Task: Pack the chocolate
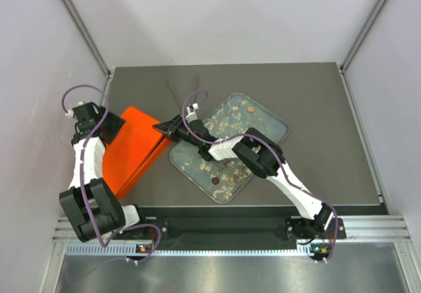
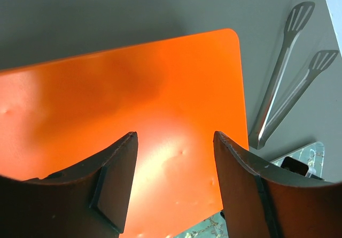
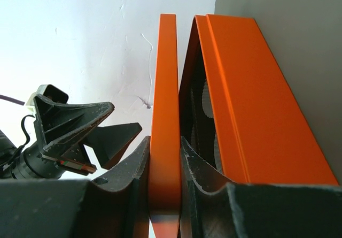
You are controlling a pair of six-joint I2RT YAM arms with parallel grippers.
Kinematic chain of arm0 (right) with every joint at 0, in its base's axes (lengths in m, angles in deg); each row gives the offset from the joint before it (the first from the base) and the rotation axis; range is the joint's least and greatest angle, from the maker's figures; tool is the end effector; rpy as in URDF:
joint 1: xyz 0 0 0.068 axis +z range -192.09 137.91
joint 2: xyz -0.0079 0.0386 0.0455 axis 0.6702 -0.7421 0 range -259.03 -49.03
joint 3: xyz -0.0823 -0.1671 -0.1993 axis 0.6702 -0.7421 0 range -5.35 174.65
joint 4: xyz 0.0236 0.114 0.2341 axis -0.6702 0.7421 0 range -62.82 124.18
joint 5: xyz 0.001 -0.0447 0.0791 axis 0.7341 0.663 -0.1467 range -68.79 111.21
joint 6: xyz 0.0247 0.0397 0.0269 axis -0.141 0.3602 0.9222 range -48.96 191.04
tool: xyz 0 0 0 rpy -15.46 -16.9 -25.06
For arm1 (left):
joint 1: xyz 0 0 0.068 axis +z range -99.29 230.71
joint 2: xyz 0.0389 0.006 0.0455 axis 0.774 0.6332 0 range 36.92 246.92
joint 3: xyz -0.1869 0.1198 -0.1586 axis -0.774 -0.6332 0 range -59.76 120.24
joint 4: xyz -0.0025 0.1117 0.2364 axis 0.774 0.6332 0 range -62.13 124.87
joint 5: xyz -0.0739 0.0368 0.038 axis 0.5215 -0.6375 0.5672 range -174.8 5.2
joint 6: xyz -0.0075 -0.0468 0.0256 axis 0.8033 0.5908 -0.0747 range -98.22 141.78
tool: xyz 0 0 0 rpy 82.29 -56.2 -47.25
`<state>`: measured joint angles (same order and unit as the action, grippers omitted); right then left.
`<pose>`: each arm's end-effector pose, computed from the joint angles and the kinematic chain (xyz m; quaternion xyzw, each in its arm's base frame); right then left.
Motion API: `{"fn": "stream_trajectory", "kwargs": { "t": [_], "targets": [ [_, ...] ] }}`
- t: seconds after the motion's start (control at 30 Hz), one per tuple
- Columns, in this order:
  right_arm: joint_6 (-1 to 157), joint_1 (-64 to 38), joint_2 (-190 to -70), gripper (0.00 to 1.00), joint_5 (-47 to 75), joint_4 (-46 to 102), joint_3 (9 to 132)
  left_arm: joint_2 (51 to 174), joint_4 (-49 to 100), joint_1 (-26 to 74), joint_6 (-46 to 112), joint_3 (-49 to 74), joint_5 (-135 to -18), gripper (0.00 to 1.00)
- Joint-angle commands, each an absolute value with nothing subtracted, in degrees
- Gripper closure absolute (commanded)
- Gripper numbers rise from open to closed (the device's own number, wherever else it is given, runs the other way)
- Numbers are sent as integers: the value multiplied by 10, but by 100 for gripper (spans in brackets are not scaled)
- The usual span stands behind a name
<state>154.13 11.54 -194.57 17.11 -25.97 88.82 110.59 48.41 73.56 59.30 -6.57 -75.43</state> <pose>0.3223 0.4419 0.1123 0.1520 0.6792 0.6762 0.2414 0.2590 0.1028 0.2657 -0.4268 0.8010 -0.1265 0.4003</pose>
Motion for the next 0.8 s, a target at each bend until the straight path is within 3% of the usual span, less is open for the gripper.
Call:
{"fn": "stream_trajectory", "kwargs": {
  "t": [0.0,0.77],
  "targets": [
    [1532,121,-1931,100,193,-309,902,1105,459,740,585,-60,-754,36],
    [1535,137,-1914,100,227,-359,878,1081,473,740,582,-44,-748,36]
  ]
}}
